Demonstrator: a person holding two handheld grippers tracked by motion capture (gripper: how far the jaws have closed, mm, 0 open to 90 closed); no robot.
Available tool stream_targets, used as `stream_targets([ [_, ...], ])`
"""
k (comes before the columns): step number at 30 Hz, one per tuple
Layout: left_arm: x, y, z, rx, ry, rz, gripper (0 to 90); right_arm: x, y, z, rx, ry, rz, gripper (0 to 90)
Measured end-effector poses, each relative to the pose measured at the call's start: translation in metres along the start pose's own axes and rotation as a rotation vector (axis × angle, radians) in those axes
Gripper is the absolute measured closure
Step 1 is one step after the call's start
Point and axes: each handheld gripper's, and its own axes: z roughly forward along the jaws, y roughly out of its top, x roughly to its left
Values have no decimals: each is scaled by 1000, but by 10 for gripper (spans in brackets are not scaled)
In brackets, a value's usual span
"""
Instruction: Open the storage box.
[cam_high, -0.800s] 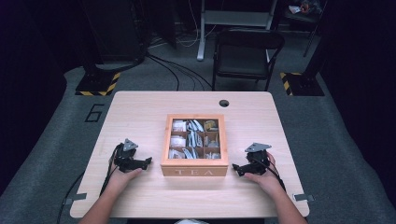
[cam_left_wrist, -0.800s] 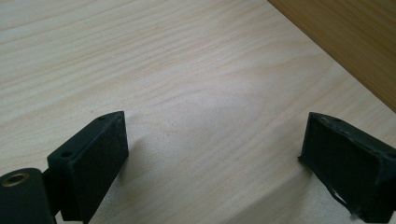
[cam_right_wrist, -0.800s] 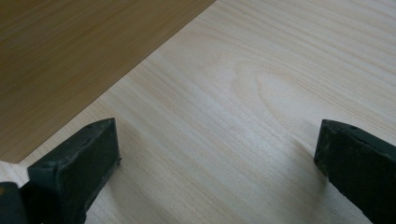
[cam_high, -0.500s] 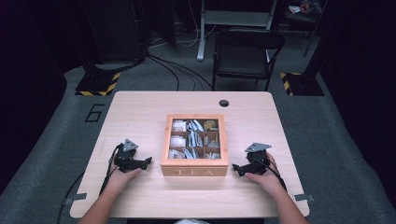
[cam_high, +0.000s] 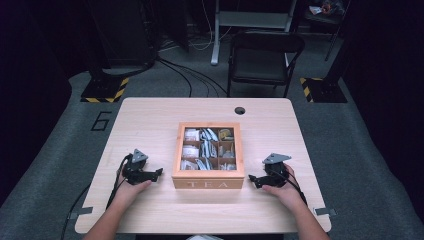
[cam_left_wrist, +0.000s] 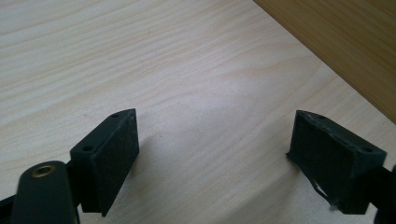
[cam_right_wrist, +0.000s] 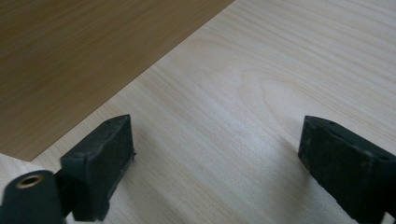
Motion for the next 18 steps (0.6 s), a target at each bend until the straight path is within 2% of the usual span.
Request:
stream_targets([
  [5,-1,1,-2,4,-11,5,247,-1,0,-1,-4,-1,0,154],
  [8,-1,1,-4,8,-26,-8,301,0,2,-4,4,1,-5,271],
  [10,-1,2,-8,15,-43,-44,332,0,2,-5,12,3,-5,301],
  [12,0,4,-13,19,-43,-45,349,1,3,-7,16,11,2,346],
  [14,-1,7,-19,0,-54,-46,363,2,4,-7,25,11,8,357],
  [15,-2,8,-23,-10,-66,-50,369,4,4,-8,30,11,28,366],
  [16,-3,9,-25,-16,-72,-50,375,2,4,-8,28,18,-3,373],
  [18,-4,11,-29,-27,-86,-50,385,3,5,-9,40,25,6,391],
])
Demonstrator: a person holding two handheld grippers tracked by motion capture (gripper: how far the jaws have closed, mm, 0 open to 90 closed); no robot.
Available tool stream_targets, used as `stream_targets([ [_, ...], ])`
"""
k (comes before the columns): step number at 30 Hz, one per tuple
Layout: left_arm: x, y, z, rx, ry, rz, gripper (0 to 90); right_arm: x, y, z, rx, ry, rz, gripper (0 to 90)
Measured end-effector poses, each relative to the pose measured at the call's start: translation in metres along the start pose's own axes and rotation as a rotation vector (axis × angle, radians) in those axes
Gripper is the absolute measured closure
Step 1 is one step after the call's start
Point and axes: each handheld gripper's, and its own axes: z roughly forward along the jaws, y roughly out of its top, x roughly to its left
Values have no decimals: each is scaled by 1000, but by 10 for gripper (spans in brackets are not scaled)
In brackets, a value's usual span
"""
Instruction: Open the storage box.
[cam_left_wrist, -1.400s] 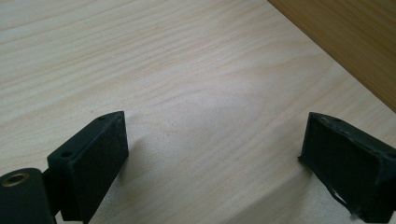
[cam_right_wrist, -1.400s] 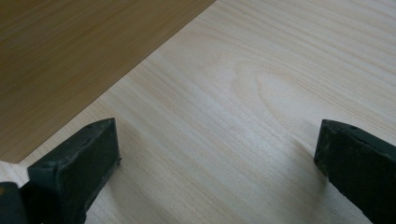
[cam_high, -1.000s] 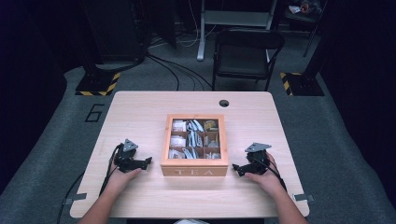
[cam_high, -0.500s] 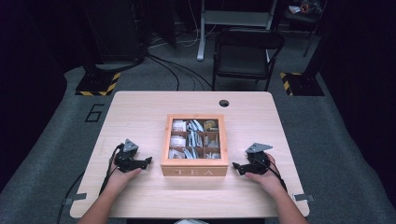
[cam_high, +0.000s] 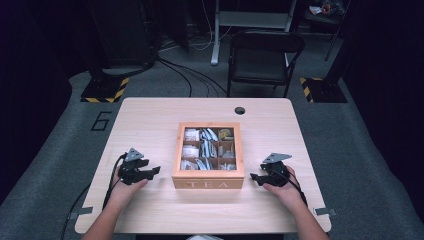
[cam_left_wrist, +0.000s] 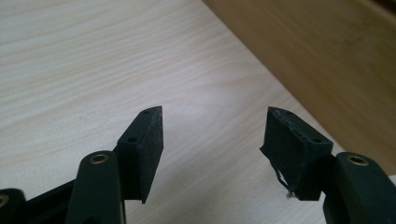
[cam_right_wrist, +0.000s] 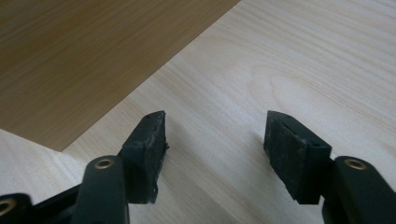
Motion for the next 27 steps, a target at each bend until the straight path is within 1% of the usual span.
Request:
stream_targets([
  [2,-2,2,-3,-10,-7,5,393,1,1,-1,-6,2,0,393],
  [4,-3,4,-7,-4,-28,7,415,2,2,-4,-10,-4,13,398],
  [5,-5,5,-8,-11,-24,7,416,2,2,-5,-17,-6,4,398],
  [6,-6,6,-11,-8,-14,11,416,2,3,-6,-27,-6,10,399],
  [7,-7,7,-12,-12,-9,19,416,2,3,-7,-30,-7,5,402],
  [8,-8,9,-15,-20,-13,25,416,2,4,-8,-35,-5,12,407],
  [9,-9,10,-17,-26,-28,26,416,2,4,-9,-41,-6,3,409],
  [11,-13,13,-21,-51,-47,25,420,3,5,-11,-51,-7,14,412],
  [13,-17,16,-24,-48,-71,39,429,2,5,-12,-52,-6,12,413],
  [14,-19,16,-25,-50,-76,39,438,3,5,-12,-55,-10,14,413],
  [15,-21,17,-25,-46,-78,48,447,2,5,-13,-53,-11,8,414],
  [16,-23,18,-26,-36,-84,53,456,2,5,-13,-54,-12,7,416],
  [17,-24,19,-26,-30,-95,62,461,3,5,-13,-56,-12,16,417],
  [19,-28,19,-26,-26,-111,66,470,2,6,-15,-53,-11,16,420],
  [20,-29,20,-27,-22,-119,75,473,3,6,-15,-61,-16,18,421],
  [21,-30,20,-27,-17,-124,85,476,2,6,-15,-62,-12,14,423],
  [22,-31,21,-28,-19,-127,91,479,3,6,-16,-60,-11,22,424],
  [23,-32,21,-28,-14,-134,94,482,3,6,-17,-60,-9,28,425],
  [24,-33,22,-30,-10,-141,94,486,3,6,-17,-57,-12,21,425],
  [25,-33,23,-32,-4,-138,112,486,3,6,-18,-61,-15,23,425],
  [26,-33,25,-34,-11,-134,118,488,3,6,-18,-63,-17,26,428],
  [27,-33,28,-37,-18,-139,110,499,2,6,-19,-67,-17,23,435],
])
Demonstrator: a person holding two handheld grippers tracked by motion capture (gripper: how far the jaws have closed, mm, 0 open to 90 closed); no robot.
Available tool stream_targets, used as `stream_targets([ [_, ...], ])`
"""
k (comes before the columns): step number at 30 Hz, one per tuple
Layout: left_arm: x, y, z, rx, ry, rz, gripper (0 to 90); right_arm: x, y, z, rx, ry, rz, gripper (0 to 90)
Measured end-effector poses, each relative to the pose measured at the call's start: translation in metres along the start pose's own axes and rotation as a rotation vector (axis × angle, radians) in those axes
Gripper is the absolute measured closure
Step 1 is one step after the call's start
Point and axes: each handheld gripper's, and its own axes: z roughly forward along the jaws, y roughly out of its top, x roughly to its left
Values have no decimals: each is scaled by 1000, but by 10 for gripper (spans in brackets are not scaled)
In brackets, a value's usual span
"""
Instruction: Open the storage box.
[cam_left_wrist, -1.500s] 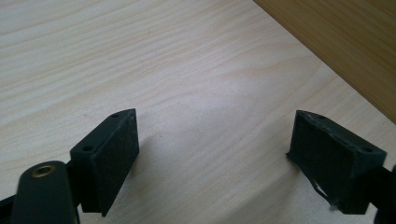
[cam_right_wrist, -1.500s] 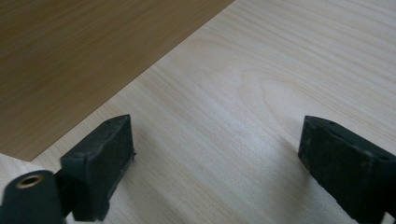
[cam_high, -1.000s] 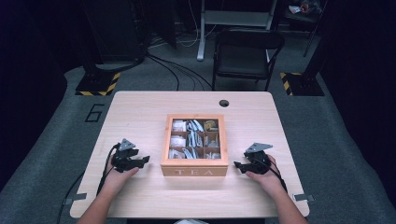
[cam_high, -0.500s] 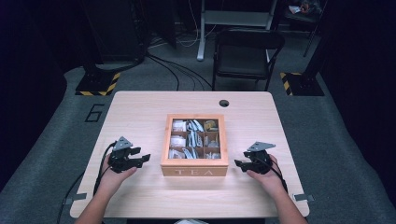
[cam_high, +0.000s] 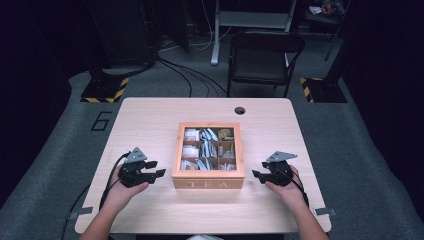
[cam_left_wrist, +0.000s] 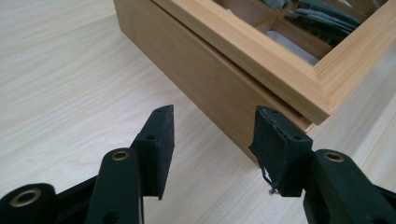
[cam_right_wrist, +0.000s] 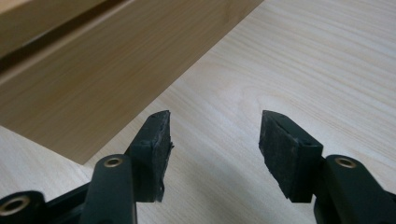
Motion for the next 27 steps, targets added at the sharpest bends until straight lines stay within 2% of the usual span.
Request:
stream_targets([
  [3,-3,5,-6,-14,-29,-12,526,1,3,-2,-8,13,9,494],
  [9,-17,3,-8,-6,-53,24,557,8,7,-7,-11,12,-19,521],
  [14,-25,-2,-6,-5,-92,28,559,9,7,-9,-16,24,-23,537],
  [19,-28,-5,-1,19,-102,58,602,9,7,-11,-20,25,-26,537],
  [23,-31,-8,5,29,-116,52,617,11,7,-12,-15,35,-37,537],
  [27,-34,-8,9,36,-117,71,620,14,8,-16,-17,51,-47,537],
])
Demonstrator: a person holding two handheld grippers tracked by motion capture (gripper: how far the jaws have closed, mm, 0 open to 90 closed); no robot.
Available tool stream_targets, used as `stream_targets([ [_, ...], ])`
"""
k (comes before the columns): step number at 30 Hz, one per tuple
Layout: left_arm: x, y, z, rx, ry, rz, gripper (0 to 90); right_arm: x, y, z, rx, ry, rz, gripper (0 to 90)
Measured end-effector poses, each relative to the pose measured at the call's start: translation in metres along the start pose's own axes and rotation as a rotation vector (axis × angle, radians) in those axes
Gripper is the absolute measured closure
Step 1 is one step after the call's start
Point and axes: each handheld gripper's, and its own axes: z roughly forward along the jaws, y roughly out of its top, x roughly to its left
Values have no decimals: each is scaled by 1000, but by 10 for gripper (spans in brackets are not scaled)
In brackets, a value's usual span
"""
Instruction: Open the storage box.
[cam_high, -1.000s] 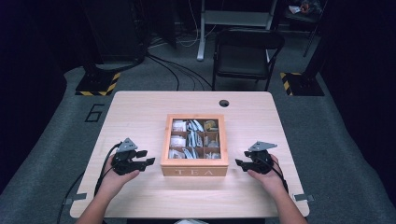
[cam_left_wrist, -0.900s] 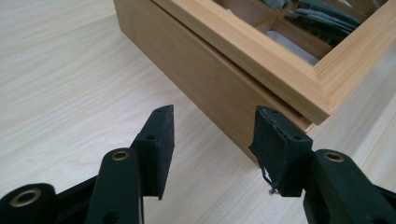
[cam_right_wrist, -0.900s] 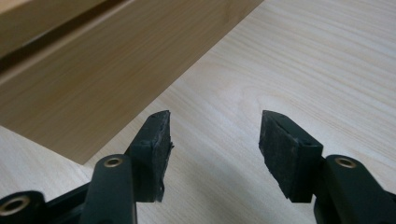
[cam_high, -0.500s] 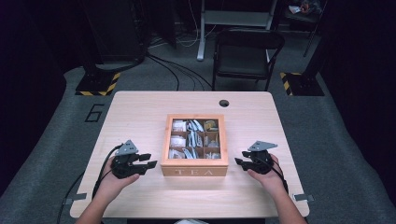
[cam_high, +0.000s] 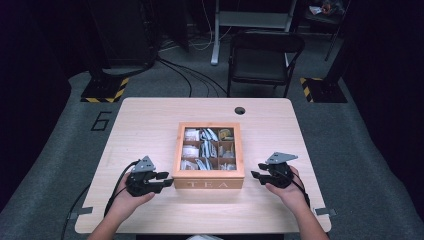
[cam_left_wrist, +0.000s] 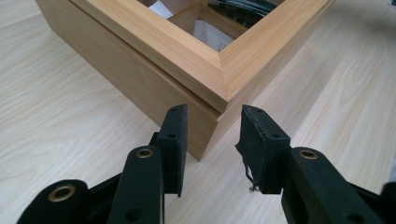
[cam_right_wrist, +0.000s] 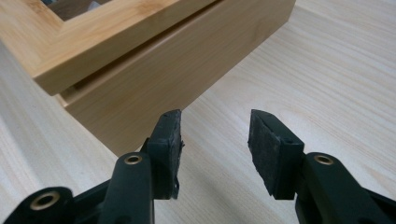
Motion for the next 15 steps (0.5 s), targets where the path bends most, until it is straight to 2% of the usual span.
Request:
stream_targets([
  [4,-2,2,4,18,1,0,640,2,1,-2,1,-3,-15,537],
  [9,-4,4,9,13,11,1,649,2,1,-2,-5,4,-26,536],
  [15,-7,6,10,29,35,19,658,4,2,-2,-8,26,-10,535],
])
